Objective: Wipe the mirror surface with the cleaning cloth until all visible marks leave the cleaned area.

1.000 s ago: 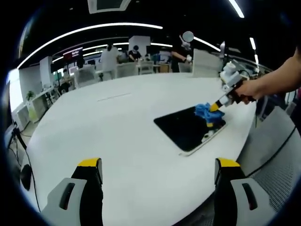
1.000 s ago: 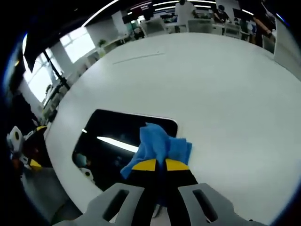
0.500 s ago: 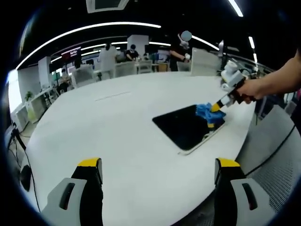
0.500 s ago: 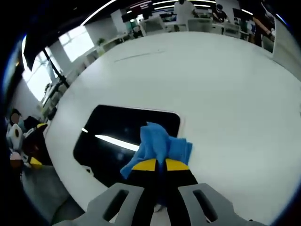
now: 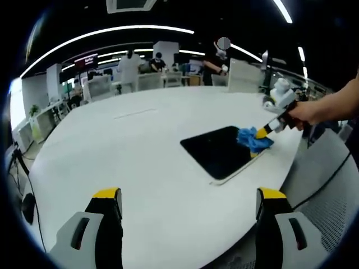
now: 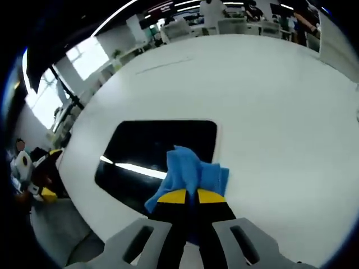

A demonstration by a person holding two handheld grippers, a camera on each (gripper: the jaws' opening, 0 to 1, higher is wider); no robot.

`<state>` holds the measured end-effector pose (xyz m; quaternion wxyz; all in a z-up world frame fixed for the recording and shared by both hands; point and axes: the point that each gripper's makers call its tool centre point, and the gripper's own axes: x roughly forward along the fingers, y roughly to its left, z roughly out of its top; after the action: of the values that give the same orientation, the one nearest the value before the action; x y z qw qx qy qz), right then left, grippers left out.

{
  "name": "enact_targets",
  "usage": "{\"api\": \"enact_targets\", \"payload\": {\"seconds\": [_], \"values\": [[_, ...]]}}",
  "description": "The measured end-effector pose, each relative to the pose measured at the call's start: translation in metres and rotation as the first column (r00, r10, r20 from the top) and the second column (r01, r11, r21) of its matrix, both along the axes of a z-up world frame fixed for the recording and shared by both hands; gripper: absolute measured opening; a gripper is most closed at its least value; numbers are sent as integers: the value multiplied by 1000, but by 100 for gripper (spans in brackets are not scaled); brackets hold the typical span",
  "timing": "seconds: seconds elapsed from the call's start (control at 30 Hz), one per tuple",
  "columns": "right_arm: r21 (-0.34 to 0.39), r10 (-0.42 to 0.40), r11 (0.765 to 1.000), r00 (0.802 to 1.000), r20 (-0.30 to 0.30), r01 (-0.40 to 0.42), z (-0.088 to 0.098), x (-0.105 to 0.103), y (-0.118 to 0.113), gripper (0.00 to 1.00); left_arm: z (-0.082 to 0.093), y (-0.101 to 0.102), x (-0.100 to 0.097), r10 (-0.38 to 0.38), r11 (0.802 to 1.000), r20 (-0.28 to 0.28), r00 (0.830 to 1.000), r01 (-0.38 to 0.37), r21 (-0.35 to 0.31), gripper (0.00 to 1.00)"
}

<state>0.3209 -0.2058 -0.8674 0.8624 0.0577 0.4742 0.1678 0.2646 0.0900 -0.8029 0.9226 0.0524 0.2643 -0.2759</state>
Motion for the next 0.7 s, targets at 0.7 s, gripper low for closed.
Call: {"api": "enact_targets", "payload": {"seconds": [0.7], "values": [[26, -18, 999, 1000, -26, 19, -1, -13, -1, 0, 0, -1, 0, -5, 1000, 0, 1000, 5, 0, 99]]}}
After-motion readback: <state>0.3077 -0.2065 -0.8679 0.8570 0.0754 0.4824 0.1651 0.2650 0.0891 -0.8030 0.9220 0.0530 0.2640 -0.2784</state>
